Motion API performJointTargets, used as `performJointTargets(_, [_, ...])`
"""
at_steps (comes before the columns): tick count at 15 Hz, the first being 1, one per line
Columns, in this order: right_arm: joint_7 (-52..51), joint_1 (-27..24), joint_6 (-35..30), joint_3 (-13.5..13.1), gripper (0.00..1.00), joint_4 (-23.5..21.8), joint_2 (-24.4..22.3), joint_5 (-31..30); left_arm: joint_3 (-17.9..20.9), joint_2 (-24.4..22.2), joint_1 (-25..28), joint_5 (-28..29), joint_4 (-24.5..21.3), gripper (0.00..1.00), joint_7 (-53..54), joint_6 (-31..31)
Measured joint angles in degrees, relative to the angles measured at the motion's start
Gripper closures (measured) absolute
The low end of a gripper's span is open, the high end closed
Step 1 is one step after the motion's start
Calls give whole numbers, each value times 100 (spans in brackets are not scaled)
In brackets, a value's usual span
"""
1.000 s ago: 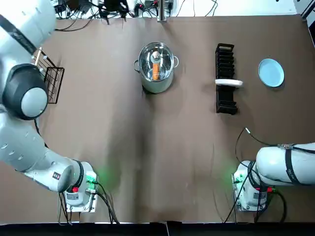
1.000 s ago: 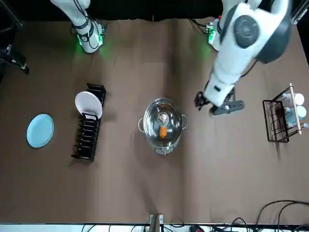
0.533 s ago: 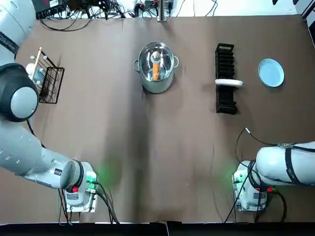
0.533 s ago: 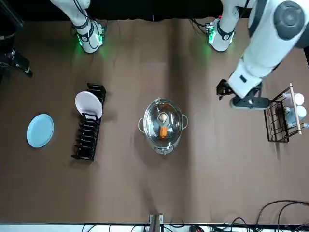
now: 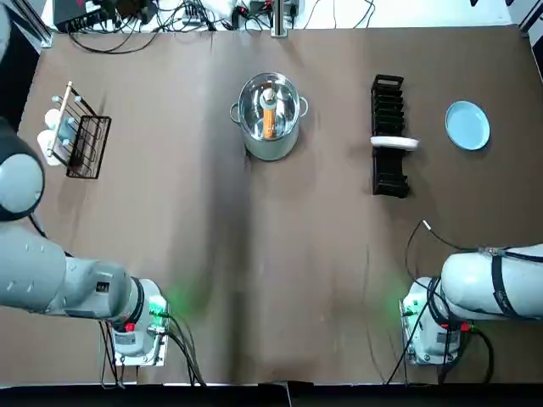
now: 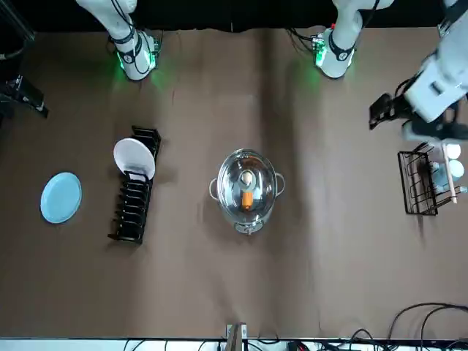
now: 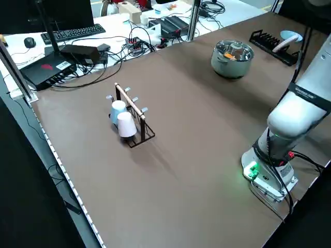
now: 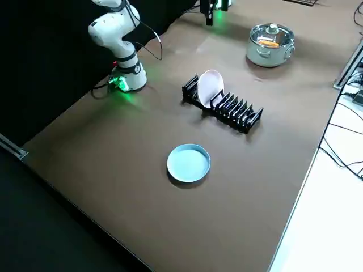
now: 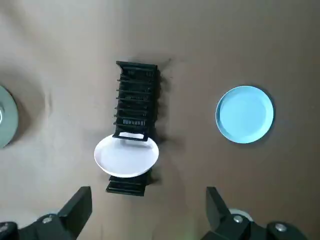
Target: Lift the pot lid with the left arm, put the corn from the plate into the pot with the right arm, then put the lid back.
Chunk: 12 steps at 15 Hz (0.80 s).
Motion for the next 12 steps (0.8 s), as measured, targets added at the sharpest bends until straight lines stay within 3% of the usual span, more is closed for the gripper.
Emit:
performJointTargets(4, [0, 2, 59, 6, 0, 5, -2, 1, 21, -504, 424, -200, -451, 0, 170, -24])
performJointTargets(6, [0, 4, 96, 17, 0, 10, -4, 21, -26, -522, 412, -140, -528, 0, 170, -21])
performJointTargets(8, [4, 3, 99, 7, 0, 10, -4, 41, -209, -473, 378, 379, -603, 0, 170, 35])
performJointTargets(12, [4, -3, 100, -4, 0, -2, -1, 46, -402, -418, 363, 521, -607, 0, 129, 69])
